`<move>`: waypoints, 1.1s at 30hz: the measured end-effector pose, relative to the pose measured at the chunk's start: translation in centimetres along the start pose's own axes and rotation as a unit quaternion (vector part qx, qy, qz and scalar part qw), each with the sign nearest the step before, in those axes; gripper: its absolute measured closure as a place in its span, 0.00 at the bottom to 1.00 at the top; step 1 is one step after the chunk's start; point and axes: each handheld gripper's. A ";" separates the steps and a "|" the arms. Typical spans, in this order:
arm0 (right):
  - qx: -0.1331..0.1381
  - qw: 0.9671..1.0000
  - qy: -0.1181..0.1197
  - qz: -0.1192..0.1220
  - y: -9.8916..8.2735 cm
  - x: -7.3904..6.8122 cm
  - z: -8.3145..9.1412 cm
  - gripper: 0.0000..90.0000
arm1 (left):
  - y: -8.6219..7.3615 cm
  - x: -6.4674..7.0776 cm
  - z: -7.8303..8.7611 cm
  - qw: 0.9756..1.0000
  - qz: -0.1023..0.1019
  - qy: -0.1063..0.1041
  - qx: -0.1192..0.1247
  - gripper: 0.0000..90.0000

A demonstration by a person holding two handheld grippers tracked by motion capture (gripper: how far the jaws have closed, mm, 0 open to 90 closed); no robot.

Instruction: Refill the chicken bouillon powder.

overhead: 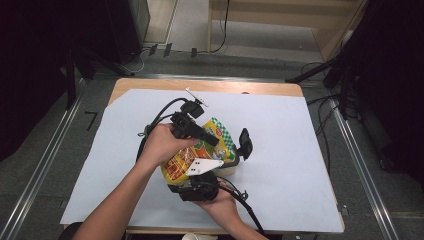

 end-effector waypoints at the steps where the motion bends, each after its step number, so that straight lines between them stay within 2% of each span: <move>1: 0.000 1.000 0.000 0.000 0.0 0.0 0.0 0.60 | 0.0 0.0 0.2 1.000 0.000 -0.002 0.003 0.94; 6: -0.003 1.000 -0.003 0.003 -0.1 0.0 -0.2 0.59 | -0.2 0.0 0.6 1.000 -0.003 -0.006 0.002 0.97; 9: -0.006 1.000 -0.006 0.005 -0.1 0.0 -0.2 0.59 | -0.3 -0.1 0.8 1.000 -0.015 -0.013 0.006 0.99; 12: -0.009 1.000 -0.009 0.009 -0.2 0.0 -0.2 0.58 | -0.4 -0.2 1.1 1.000 -0.011 -0.024 0.009 1.00; 22: -0.006 1.000 -0.012 0.009 -0.2 0.0 -0.2 0.55 | -1.4 -0.2 3.7 0.998 -0.011 -0.047 0.043 1.00; 29: 0.000 1.000 -0.017 0.006 -0.1 0.1 0.0 0.53 | -1.9 -0.7 5.5 0.996 -0.009 -0.060 0.064 1.00; 33: 0.003 1.000 -0.022 0.006 -0.1 0.2 0.2 0.52 | -2.2 -0.6 6.1 0.995 -0.015 -0.066 0.073 1.00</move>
Point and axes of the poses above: each handheld gripper's, and its own axes: z roughly backward along the jaws, y roughly out of its top, x roughly to its right, and after that the axes turned 3 degrees about -z, right-handed
